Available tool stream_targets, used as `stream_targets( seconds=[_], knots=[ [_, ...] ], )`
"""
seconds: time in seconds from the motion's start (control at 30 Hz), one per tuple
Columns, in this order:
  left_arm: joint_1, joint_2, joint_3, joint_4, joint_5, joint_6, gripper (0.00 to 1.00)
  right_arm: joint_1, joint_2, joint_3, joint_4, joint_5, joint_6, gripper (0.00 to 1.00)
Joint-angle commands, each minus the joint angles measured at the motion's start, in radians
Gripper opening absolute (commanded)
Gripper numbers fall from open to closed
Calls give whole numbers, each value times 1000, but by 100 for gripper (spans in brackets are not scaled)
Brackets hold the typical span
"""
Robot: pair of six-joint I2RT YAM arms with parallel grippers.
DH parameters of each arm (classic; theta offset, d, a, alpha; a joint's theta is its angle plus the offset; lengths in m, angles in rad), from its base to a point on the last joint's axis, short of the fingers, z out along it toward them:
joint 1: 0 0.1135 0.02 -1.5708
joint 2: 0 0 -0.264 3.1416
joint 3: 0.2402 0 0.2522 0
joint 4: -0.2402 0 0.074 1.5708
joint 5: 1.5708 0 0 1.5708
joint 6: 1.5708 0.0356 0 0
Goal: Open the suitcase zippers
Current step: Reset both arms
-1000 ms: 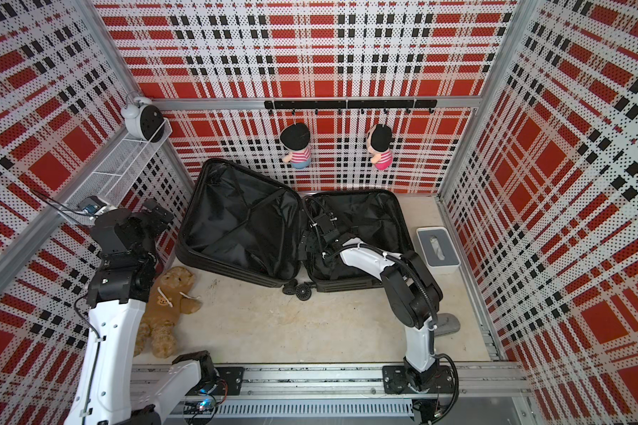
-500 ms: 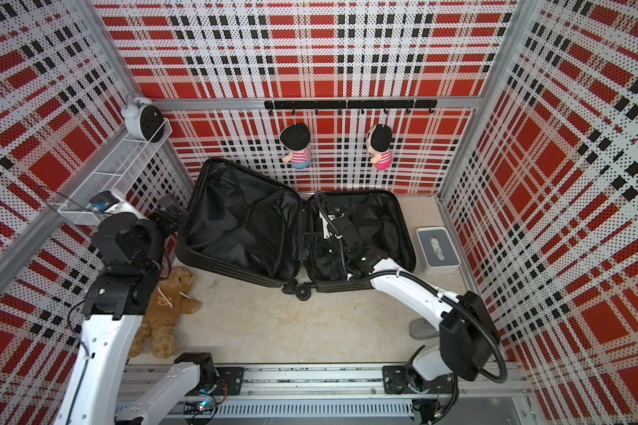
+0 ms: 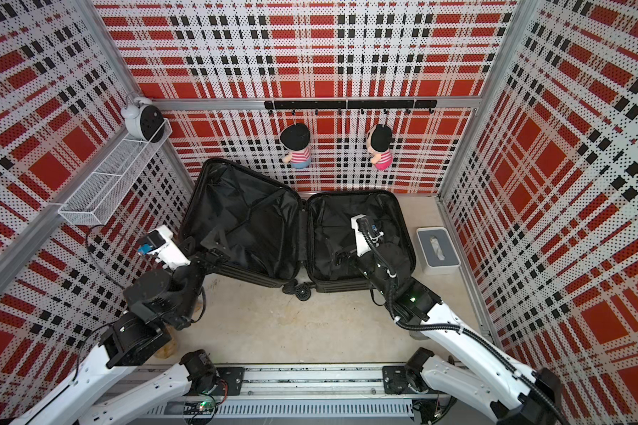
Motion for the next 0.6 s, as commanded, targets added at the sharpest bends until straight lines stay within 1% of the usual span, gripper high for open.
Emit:
stream_targets(
  seconds=[0.0, 0.03, 0.1, 0.13, 0.17, 0.2, 0.27, 0.3, 0.33, 0.37, 0.47, 0.53, 0.57],
  knots=[
    [-14, -36, -75, 60, -158, 2, 98, -62, -26, -32, -50, 69, -29, 100],
    [-12, -40, -96, 76, -169, 15, 98, -96, -32, -47, -45, 45, -19, 100],
    [7, -20, -107, 118, -176, 70, 98, -143, -41, -84, -21, 37, -19, 100],
    [38, 13, -95, 127, -158, 103, 98, -168, -42, -107, -5, 43, -32, 100],
    [83, 44, -75, 126, -115, 116, 98, -193, -46, -125, 12, 43, -40, 100],
    [155, 90, -52, 117, -35, 109, 98, -232, -47, -148, 32, 28, -46, 100],
    [348, 159, -40, 130, 209, 82, 98, -319, -44, -176, 64, -20, -35, 100],
    [452, 182, -56, 160, 343, 47, 98, -369, -43, -195, 89, -41, -27, 100],
    [537, 196, -86, 206, 447, 33, 98, -420, -43, -218, 124, -63, -23, 100],
    [607, 203, -114, 243, 504, 23, 98, -461, -45, -241, 162, -78, -19, 100],
    [725, 220, -195, 342, 542, 0, 98, -593, -41, -347, 341, -116, -12, 100],
    [756, 242, -258, 431, 533, 0, 98, -690, -14, -423, 483, -159, 22, 100],
    [756, 254, -296, 494, 540, 17, 98, -732, 9, -450, 537, -178, 43, 100]
  ],
)
